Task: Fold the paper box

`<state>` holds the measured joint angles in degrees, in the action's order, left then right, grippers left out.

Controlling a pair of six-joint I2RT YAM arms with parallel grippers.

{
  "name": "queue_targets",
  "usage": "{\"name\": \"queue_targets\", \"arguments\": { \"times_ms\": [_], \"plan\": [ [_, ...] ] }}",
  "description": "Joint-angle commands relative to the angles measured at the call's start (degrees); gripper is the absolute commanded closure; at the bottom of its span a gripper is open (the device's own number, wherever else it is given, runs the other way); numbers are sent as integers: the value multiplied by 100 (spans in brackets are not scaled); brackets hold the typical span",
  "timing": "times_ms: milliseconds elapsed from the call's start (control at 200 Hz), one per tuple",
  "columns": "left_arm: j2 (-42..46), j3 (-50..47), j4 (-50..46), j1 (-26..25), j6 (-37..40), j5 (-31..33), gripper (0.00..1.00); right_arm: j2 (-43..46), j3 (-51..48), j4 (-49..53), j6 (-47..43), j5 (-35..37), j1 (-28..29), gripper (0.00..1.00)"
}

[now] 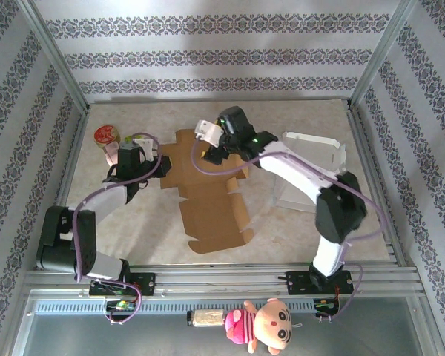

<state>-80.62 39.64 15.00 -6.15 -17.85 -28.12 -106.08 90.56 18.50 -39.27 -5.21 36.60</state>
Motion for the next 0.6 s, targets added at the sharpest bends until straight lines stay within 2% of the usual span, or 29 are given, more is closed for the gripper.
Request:
{"name": "queue_targets", "arguments": {
  "times_ms": [0, 90, 215, 255, 380, 510, 595],
  "plan": [
    [381, -257, 689, -207, 1266, 36, 100, -626, 930, 892, -1688, 183, -66, 13],
    [598, -392, 649, -296, 1617, 171, 100, -1000, 1299, 786, -2259, 560, -59, 13],
    [772, -577, 697, -342, 1784, 359, 100, -1317, 1701, 1112, -2483, 764, -108, 15],
    [806, -615, 730, -356, 1793, 425, 100, -1327, 1699, 1229, -2489, 697, -118, 22],
    [844, -657, 716, -356, 1833, 570, 100, -1102, 1325, 1139, -2165, 442, -166, 53],
    [815, -636, 786, -356, 1812, 572, 100, -848, 990, 991, -1749, -9, -221, 67],
    [786, -593, 802, -369, 1767, 591, 100, -826, 978, 999, -1540, -73, -198, 87]
  ]
}}
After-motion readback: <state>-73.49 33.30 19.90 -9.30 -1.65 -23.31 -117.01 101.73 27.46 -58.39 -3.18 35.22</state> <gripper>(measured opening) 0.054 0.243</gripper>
